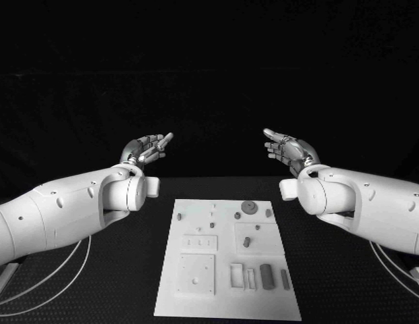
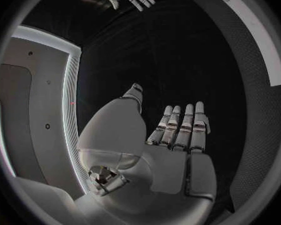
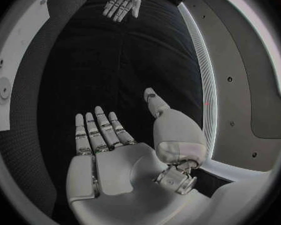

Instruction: Assemble the parts on the task board

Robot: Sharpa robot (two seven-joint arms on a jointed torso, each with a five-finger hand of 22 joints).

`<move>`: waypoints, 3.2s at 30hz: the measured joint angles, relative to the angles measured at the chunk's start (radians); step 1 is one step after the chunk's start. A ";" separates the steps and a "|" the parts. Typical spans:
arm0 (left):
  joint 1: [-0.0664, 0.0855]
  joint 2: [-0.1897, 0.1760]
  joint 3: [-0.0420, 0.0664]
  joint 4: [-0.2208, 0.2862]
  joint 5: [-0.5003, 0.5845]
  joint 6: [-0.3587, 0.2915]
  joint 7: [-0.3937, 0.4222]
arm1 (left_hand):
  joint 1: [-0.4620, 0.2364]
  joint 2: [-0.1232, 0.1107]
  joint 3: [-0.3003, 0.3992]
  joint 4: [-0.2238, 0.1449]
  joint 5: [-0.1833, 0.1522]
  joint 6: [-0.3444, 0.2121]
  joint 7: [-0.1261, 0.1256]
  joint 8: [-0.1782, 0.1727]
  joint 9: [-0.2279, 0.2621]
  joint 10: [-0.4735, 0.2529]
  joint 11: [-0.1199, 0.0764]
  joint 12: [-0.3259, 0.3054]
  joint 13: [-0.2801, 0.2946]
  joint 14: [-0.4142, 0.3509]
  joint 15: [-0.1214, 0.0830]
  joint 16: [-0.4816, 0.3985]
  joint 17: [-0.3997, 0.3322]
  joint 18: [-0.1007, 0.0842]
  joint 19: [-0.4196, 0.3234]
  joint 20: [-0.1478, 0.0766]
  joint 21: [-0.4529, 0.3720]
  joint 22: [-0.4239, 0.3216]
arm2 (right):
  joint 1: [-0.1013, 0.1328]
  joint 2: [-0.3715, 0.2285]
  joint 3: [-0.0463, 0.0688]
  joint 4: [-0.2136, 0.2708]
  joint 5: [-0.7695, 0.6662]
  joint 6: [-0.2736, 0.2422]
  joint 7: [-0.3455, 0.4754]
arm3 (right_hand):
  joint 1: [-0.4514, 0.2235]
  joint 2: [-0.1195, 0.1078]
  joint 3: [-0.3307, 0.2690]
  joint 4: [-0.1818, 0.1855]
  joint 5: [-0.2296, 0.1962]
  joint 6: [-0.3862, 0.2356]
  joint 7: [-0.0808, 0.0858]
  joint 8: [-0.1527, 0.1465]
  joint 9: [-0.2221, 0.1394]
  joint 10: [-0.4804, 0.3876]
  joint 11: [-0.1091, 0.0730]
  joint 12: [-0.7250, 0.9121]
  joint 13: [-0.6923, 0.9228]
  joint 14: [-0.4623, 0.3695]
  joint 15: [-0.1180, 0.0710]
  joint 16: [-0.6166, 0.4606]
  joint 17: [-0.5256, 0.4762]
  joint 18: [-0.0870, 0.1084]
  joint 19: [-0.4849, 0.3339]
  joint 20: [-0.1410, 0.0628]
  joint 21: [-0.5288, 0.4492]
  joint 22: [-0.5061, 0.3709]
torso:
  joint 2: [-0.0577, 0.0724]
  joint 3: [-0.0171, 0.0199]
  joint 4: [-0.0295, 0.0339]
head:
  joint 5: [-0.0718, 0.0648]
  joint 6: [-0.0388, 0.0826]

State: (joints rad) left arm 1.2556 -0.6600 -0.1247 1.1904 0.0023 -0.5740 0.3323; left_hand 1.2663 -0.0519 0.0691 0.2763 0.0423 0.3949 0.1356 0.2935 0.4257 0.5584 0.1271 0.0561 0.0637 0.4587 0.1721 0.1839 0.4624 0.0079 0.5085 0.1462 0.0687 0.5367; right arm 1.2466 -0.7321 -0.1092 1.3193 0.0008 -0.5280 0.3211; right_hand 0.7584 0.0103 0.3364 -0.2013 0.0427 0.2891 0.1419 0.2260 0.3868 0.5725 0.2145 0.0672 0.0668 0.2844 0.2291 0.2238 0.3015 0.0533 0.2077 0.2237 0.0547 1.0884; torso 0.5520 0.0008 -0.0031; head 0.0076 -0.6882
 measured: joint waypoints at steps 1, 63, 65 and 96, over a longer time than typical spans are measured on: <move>0.014 0.008 -0.007 -0.025 0.000 0.023 -0.019 | 0.017 0.000 -0.001 0.006 0.002 0.008 0.000 0.005 0.007 0.012 0.003 0.005 0.001 0.010 0.003 0.004 0.008 0.000 0.012 0.001 0.001 0.009 | 0.016 0.003 -0.008 -0.020 -0.001 0.032 -0.022 | 0.022 0.003 0.011 -0.004 0.000 0.012 0.001 0.010 0.012 0.019 0.006 0.004 0.002 0.011 0.011 0.009 0.010 0.000 0.005 0.005 0.006 0.024 | 0.000 0.0000 -0.0001 | 0.000 0.000; 0.065 -0.151 0.008 0.208 -0.089 0.347 -0.080 | 0.331 -0.003 0.054 0.012 0.026 0.344 0.060 0.060 -0.012 0.448 0.051 0.055 0.027 0.411 -0.034 0.157 0.104 0.029 0.357 -0.110 0.097 0.041 | 0.050 0.102 -0.041 -0.169 -1.568 0.350 -0.315 | 0.383 -0.112 0.134 -0.091 0.008 0.595 0.005 0.164 0.088 0.724 -0.170 0.205 0.139 1.002 -0.284 0.622 0.400 0.202 0.988 -0.188 0.378 0.220 | 0.129 0.0713 0.0466 | -0.031 0.017; 0.065 -0.150 0.008 0.208 -0.091 0.348 -0.080 | 0.331 -0.003 0.054 0.012 0.026 0.344 0.060 0.060 -0.012 0.448 0.051 0.055 0.027 0.411 -0.034 0.157 0.104 0.029 0.357 -0.110 0.097 0.041 | 0.048 0.102 -0.041 -0.167 -1.580 0.354 -0.319 | 0.378 -0.117 0.134 -0.091 0.008 0.596 0.004 0.155 0.084 0.742 -0.177 0.217 0.159 1.014 -0.293 0.647 0.416 0.202 1.006 -0.192 0.397 0.220 | 0.135 0.0735 0.0484 | -0.032 0.019; 0.065 -0.133 0.009 0.189 -0.097 0.370 -0.071 | 0.327 0.001 0.052 0.014 0.022 0.344 0.060 0.055 -0.015 0.448 0.051 0.051 0.025 0.411 -0.035 0.153 0.105 0.022 0.360 -0.107 0.093 0.039 | 0.034 0.116 -0.041 -0.158 -1.663 0.404 -0.356 | 0.353 -0.150 0.129 -0.088 0.008 0.599 -0.011 0.087 0.055 0.741 -0.199 0.403 0.626 1.010 -0.322 0.841 0.536 0.193 1.015 -0.228 0.595 0.220 | 0.204 0.0732 0.0417 | -0.052 0.038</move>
State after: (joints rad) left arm 1.3207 -0.7926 -0.1161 1.3795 -0.0946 -0.2039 0.2614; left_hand 1.5931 -0.0512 0.1208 0.2906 0.0648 0.7386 0.1955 0.3483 0.4109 1.0060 0.1782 0.1075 0.0885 0.8701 0.1376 0.3374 0.5672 0.0302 0.8687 0.0394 0.1622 0.5757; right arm 1.2806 -0.6159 -0.1506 1.1617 -1.6626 -0.1243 -0.0344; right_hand 1.1111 -0.1396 0.4654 -0.2897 0.0504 0.8885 0.1304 0.3132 0.4422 1.3132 0.0160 0.4706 0.6930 1.2940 -0.0925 1.0645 0.8371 0.2463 1.2232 -0.0039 0.6493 1.3079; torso 0.7565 0.0740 0.0386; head -0.0447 -0.6504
